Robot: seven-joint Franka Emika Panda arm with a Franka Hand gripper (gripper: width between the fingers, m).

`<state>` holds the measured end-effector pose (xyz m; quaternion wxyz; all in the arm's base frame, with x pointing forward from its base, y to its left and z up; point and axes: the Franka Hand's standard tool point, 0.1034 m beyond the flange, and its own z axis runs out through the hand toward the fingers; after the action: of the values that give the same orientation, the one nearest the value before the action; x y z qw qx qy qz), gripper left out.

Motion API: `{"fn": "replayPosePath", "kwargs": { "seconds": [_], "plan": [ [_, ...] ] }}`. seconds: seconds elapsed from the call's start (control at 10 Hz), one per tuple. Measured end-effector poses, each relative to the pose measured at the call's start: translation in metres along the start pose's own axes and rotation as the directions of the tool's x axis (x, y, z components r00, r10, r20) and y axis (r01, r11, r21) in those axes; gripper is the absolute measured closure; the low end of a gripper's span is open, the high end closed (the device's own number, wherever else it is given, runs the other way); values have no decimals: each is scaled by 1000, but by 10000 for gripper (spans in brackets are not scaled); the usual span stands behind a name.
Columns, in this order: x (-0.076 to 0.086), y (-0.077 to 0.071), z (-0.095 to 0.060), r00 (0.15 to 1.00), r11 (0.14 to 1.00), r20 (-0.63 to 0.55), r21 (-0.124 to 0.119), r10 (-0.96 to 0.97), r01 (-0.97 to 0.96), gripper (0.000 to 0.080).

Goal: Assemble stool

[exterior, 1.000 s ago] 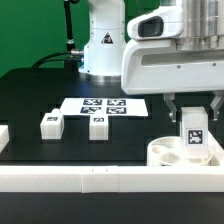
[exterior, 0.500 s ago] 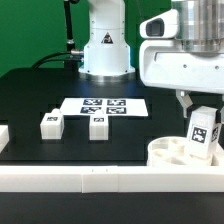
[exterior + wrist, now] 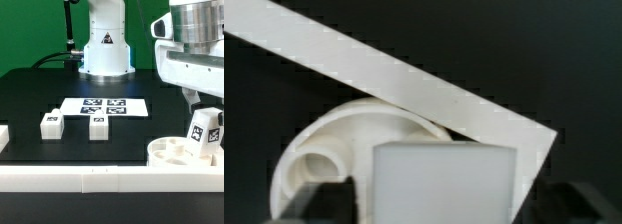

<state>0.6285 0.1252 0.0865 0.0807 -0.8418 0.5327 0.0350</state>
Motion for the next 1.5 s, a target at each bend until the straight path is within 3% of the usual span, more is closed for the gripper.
{"fn": "replayPosePath", "kwargs": {
  "seconds": [0.1, 0.2, 0.3, 0.5, 0.8, 1.0, 1.3, 1.4, 1.5],
  "plan": [
    [0, 0, 0, 1000, 1000, -2, -2, -20, 20, 201],
    [-3, -3, -4, 994, 994, -8, -11, -110, 110, 201],
    [-7, -7, -7, 991, 991, -9, -6, -132, 132, 159],
    [-9, -9, -13, 950, 950, -9, -3, -313, 313, 151],
    [-8, -8, -11, 798, 798, -6, -8, -603, 602, 151],
    [-6, -9, -11, 569, 569, -26, -27, -822, 822, 151],
    [-5, -11, -13, 227, 228, -10, -38, -974, 973, 151],
    [-3, -13, -13, 58, 57, 3, -50, -998, 997, 151],
    [-5, -14, -12, 0, 0, 8, -56, -1000, 998, 151]
  ]
}}
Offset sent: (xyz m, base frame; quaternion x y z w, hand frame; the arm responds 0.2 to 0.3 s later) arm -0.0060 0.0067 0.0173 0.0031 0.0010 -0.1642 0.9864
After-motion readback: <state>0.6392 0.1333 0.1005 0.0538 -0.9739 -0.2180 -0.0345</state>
